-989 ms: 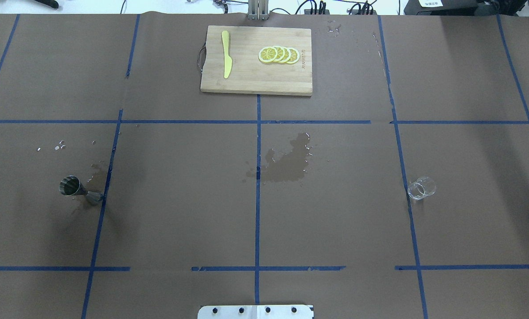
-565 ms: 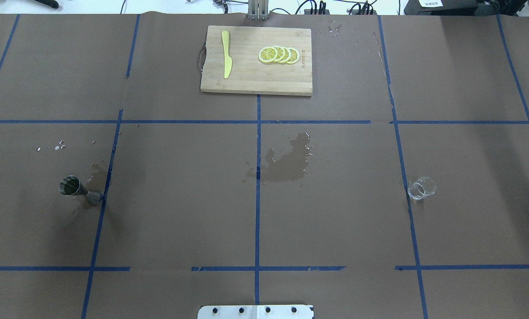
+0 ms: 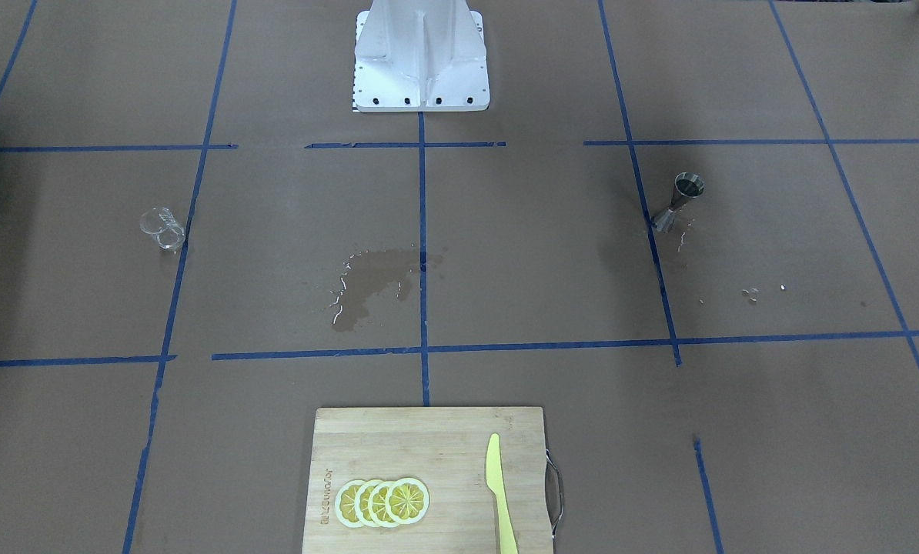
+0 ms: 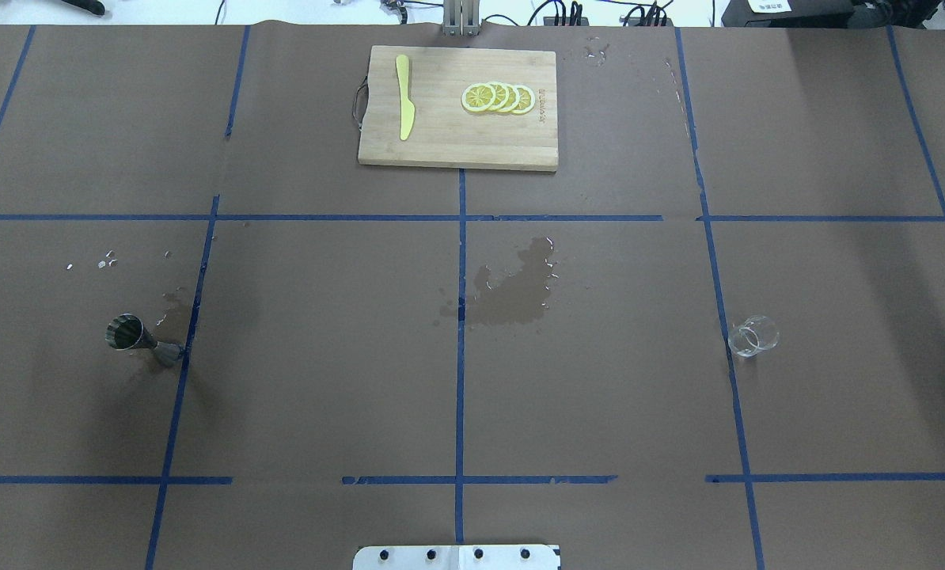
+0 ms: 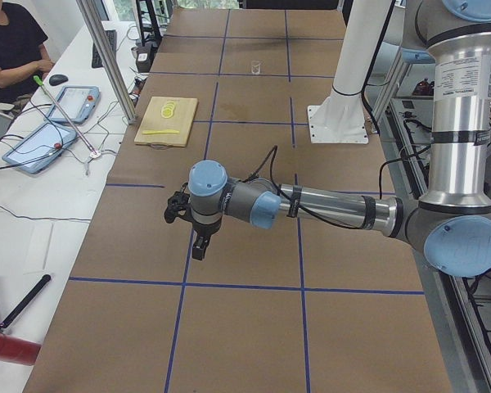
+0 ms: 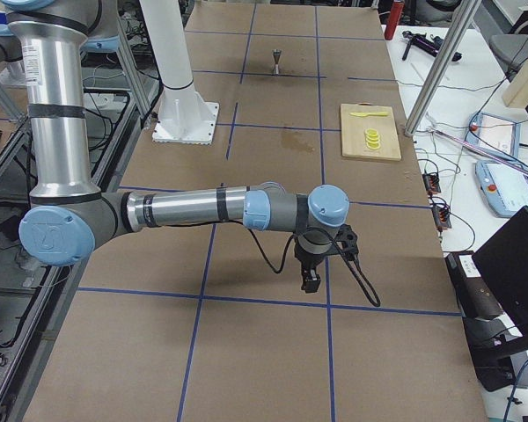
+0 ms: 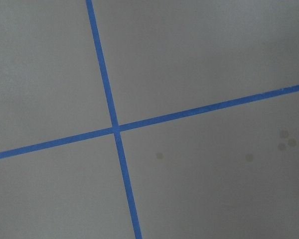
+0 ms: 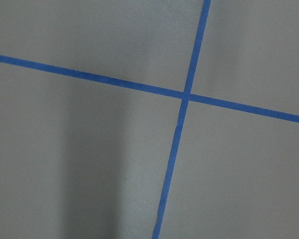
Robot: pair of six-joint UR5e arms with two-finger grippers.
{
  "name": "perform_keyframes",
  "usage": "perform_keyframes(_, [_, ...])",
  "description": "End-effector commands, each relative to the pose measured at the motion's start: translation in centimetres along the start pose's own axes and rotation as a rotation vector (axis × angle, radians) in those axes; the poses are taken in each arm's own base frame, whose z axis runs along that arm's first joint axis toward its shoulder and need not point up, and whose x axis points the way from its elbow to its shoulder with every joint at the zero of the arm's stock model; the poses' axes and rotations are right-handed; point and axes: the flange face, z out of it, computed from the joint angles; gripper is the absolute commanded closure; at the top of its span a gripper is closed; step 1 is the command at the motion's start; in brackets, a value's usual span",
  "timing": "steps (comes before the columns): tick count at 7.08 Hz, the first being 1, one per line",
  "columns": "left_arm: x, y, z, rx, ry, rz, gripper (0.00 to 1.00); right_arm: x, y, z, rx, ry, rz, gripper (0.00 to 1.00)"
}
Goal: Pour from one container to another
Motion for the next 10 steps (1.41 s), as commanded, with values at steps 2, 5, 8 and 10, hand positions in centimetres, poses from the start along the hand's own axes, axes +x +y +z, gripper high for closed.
perform_keyframes(2, [-0.3,0.6,-0.4,0.001,-0.004,-0.013,0.00,0.1,0.3,0.2,-0.003,-0.004,0.023,0.00])
perform_keyframes(5, [-0.8,1.4,-1.2,-0.051,-0.013,-0.095,0.00,1.5,4.2,2.5,0.096,0.009,-0.024,0.00])
perform_keyframes(8, [-1.6,2.5,-1.3,-0.092,-0.019,-0.145,0.00,1.1,5.1,2.5,0.107,-0.018,-0.001,0.00])
perform_keyframes(10, [-1.9,2.6,-1.0,-0.109,-0.020,-0.159,0.00,0.0,5.7,1.5,0.108,-0.019,0.002,0.00])
